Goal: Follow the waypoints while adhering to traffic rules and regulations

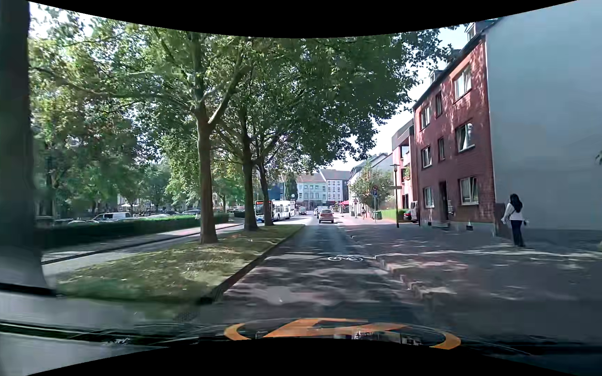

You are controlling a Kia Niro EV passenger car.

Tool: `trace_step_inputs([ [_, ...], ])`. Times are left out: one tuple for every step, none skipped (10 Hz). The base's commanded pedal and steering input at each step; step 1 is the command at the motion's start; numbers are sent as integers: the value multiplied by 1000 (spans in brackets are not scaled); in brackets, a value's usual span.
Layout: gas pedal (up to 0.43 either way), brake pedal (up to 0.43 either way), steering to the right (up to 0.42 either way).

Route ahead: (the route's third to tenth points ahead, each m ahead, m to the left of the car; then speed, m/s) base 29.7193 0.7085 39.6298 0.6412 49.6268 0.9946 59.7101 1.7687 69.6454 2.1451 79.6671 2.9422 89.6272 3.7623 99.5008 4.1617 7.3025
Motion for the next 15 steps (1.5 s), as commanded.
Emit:
trace_step_inputs([
  [87,0,3],
  [87,0,2],
  [87,0,3],
  [87,0,2],
  [87,0,1],
  [87,0,1],
  [87,0,1],
  [87,0,1],
  [79,0,1],
  [79,0,0],
  [79,0,0],
  [79,0,0],
  [79,0,0],
  [79,0,0],
  [79,0,0],
])
